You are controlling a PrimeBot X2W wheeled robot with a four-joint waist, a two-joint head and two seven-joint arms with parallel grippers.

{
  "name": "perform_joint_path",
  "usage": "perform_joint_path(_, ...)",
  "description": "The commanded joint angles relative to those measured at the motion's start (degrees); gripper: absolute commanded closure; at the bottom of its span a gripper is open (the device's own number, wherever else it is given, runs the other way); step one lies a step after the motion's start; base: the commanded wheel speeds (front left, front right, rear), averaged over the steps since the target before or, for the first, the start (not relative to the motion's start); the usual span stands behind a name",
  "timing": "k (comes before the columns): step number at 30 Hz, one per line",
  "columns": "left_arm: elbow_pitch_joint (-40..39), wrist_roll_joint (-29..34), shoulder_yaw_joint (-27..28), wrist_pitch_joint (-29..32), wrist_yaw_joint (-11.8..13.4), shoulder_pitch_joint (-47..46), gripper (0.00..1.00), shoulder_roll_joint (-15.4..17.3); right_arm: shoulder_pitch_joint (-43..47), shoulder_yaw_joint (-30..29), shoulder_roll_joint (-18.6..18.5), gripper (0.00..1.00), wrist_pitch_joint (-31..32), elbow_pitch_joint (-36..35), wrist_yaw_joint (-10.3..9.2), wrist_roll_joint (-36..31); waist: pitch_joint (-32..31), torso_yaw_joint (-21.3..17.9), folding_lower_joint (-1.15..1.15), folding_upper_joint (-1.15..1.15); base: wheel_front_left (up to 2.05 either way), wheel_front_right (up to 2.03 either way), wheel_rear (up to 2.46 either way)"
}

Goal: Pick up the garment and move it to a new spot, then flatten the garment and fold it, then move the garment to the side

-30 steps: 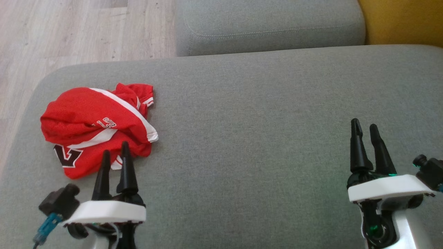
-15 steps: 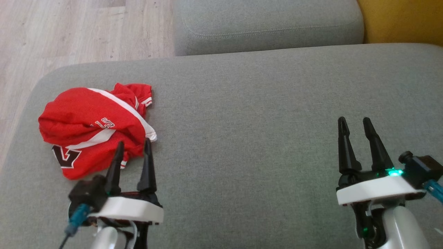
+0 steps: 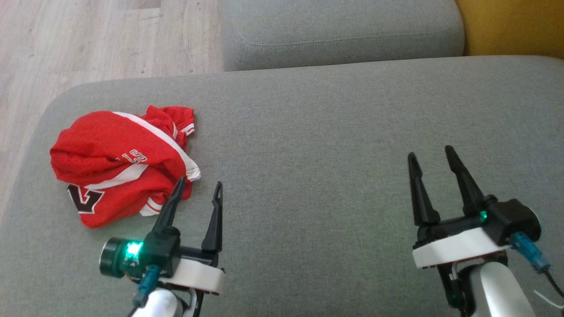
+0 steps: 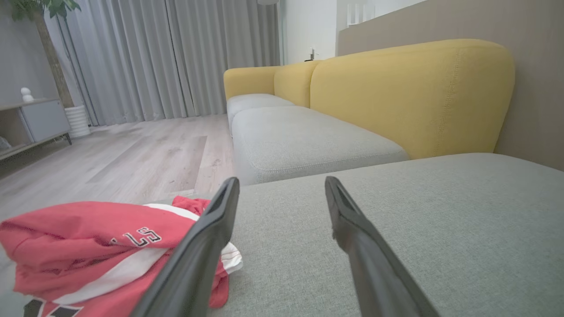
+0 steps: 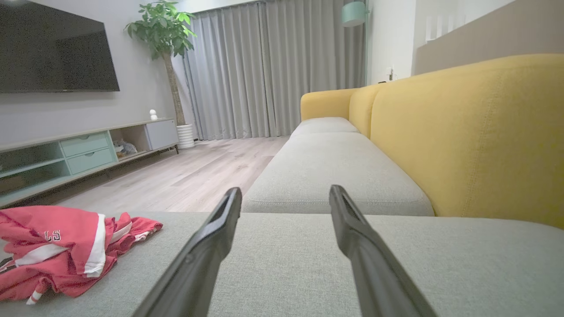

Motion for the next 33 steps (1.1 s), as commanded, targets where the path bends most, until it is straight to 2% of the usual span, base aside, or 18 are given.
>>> perform_joint_path(1,-1.68,2.14,0.13,-1.09,1.26,-3.97,0.00,1.50,-2.45,1.80,-0.39,0.00,-1.02,-2.69,-0.03,-3.05,-0.02,0.06,0.00,0.00,0.00,0.00,0.00)
perform_joint_path(5,-2.18,1.68,-0.86,-1.77,2.79,-4.14,0.00,1.36,-2.29,2.06,-0.40,0.00,-1.69,-3.08,-0.03,-5.44,-0.03,0.16,0.00,0.00,0.00,0.00,0.00)
perform_joint_path(10,-3.90,-3.11,1.68,-2.45,2.39,-2.67,0.00,-0.38,-1.52,1.86,-0.41,0.00,-2.37,-2.68,-0.04,-3.37,-0.05,0.22,0.00,0.00,0.00,0.00,0.00)
perform_joint_path(18,-2.35,-4.76,6.35,-3.81,-2.52,1.03,0.00,-2.92,0.25,1.02,-0.44,0.00,-3.72,1.63,-0.04,5.17,-0.34,0.11,0.00,0.00,0.00,0.00,0.00)
perform_joint_path(24,1.68,-1.59,7.27,-4.83,-5.62,2.21,0.00,-4.39,0.87,1.71,-0.45,0.00,-4.74,5.81,-0.04,4.87,-0.56,-0.26,0.00,0.00,0.00,0.00,0.00)
perform_joint_path(33,4.90,3.21,9.21,-5.75,-8.30,2.23,0.00,-6.53,-0.46,2.29,-0.47,0.00,-5.65,8.48,-0.04,1.97,-0.62,-0.38,0.00,0.00,0.00,0.00,0.00)
